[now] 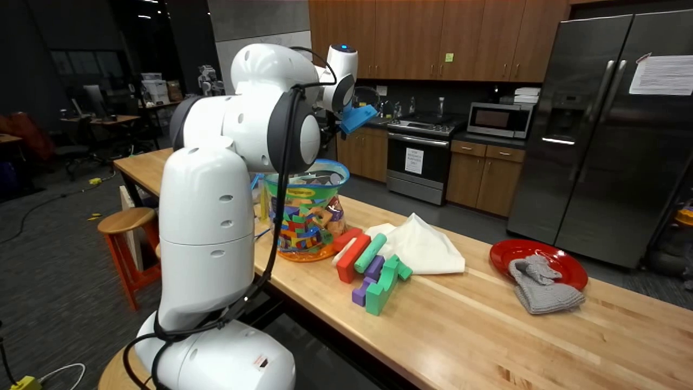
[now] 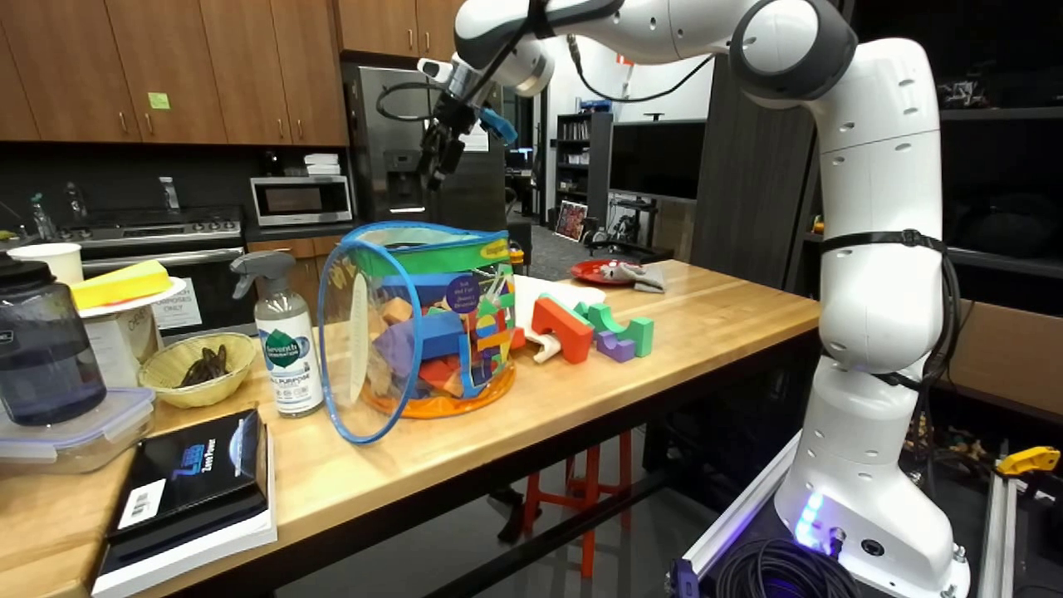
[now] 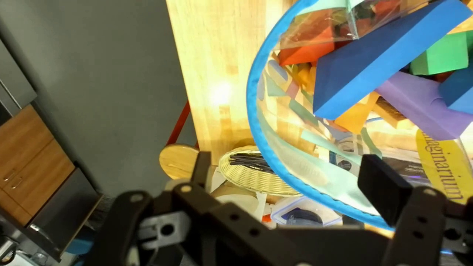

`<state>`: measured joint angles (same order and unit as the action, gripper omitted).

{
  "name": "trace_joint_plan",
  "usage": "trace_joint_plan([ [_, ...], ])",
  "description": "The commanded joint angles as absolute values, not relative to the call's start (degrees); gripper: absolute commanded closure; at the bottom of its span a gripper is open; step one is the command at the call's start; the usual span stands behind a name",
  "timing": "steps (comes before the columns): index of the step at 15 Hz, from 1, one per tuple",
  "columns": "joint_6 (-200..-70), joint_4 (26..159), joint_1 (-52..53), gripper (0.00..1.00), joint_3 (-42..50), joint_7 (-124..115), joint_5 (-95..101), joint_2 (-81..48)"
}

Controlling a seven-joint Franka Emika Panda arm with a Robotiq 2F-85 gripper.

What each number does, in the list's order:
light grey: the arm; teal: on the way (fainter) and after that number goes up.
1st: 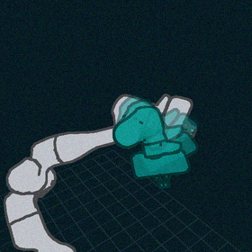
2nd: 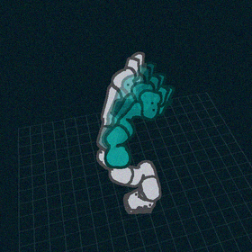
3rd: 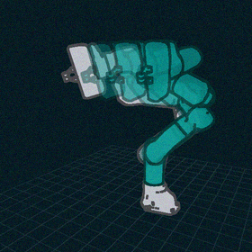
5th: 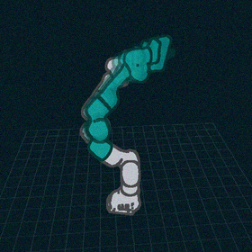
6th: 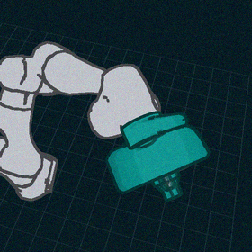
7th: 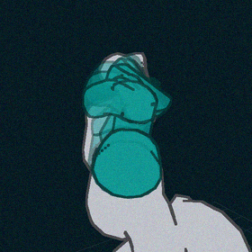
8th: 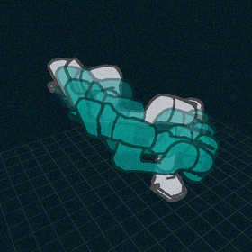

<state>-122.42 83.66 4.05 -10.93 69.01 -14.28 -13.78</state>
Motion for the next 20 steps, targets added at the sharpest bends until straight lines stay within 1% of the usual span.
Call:
trace_joint_plan([
  [1,-121.6,86.0,4.6,0.0,-11.0,67.4,-14.4,-13.1],
  [8,-120.7,88.1,6.1,0.0,-11.7,64.7,-13.9,-13.9],
  [12,-117.8,89.7,7.5,0.0,-12.5,63.6,-12.9,-14.4],
  [16,-114.4,92.7,9.5,0.0,-12.5,61.0,-8.3,-15.2],
  [20,-115.0,95.4,11.0,0.0,-12.1,56.7,-0.9,-17.1],
])
